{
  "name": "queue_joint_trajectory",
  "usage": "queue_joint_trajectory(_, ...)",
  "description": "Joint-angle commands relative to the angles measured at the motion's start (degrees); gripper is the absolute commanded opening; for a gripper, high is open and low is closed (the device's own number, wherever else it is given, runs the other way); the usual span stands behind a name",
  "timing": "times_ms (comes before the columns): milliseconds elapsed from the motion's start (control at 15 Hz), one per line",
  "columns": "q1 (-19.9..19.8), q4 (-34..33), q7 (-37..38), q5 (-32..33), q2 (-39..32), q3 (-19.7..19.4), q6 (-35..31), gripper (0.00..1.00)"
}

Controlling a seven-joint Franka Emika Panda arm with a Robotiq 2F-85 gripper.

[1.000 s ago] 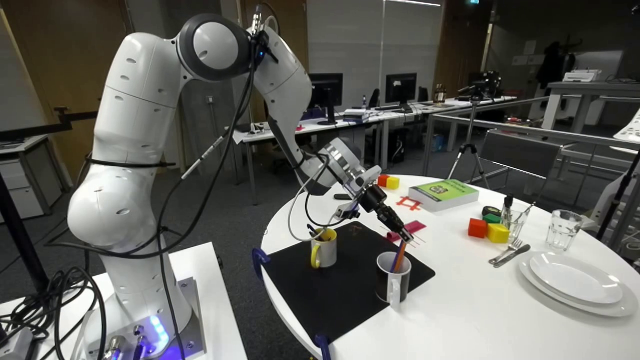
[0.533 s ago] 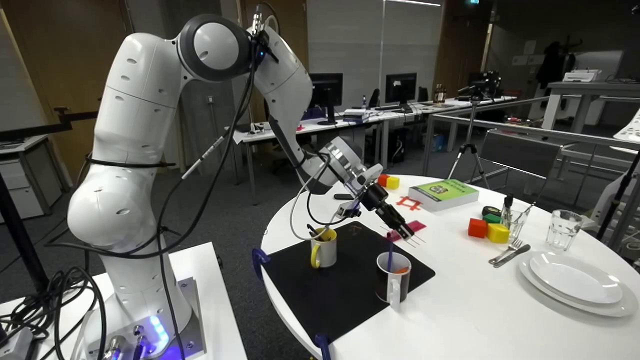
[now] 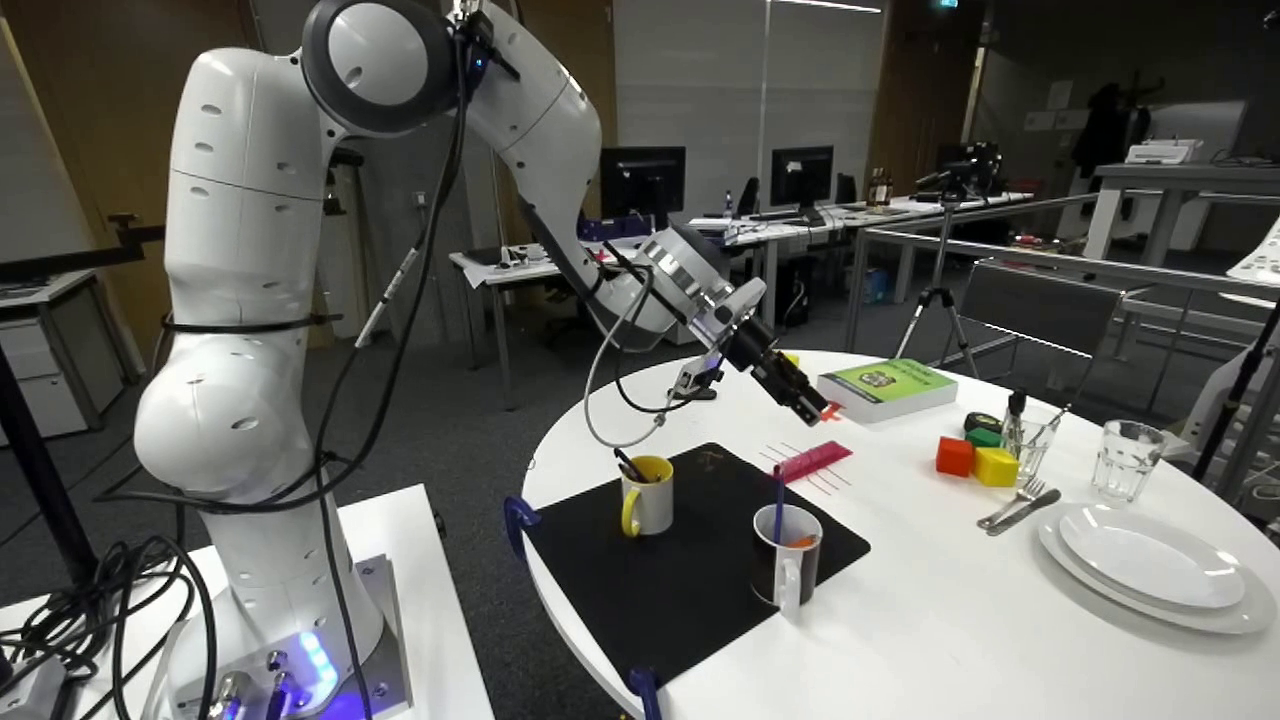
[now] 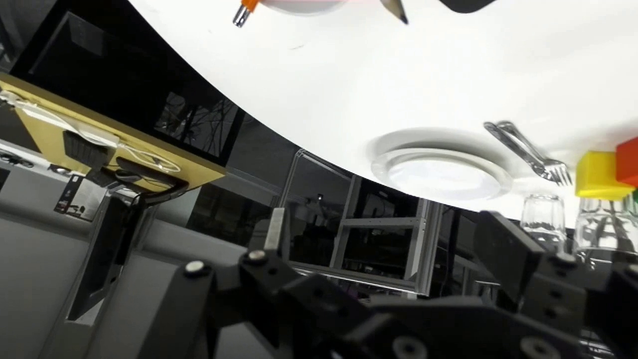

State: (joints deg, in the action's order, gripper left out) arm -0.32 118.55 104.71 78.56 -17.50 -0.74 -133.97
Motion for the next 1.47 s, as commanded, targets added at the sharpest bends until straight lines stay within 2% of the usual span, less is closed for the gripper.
queue_joint_trajectory(0, -1.5, 5.6, -6.2, -5.7, 7.5, 0.9, -7.4, 1.00)
queue_joint_trajectory(200, -1.5, 10.2, -17.8, -15.6, 11.1, 1.3, -13.4, 1.00)
queue_joint_trajectory(467, -0.6, 16.4, -35.6, -30.8, 14.6, 2.3, -16.6, 1.00)
queue_joint_trajectory(600, 0.1, 18.9, -44.6, -38.5, 15.9, 3.1, -16.3, 1.00)
queue_joint_trajectory(867, 1.9, 21.4, -61.1, -54.2, 18.6, 3.7, -11.1, 1.00)
queue_joint_trajectory(933, 2.2, 21.5, -61.8, -55.9, 19.0, 3.5, -9.7, 1.00)
queue_joint_trajectory(1400, 1.7, 20.8, -42.8, -50.7, 20.2, 2.8, -7.1, 1.00)
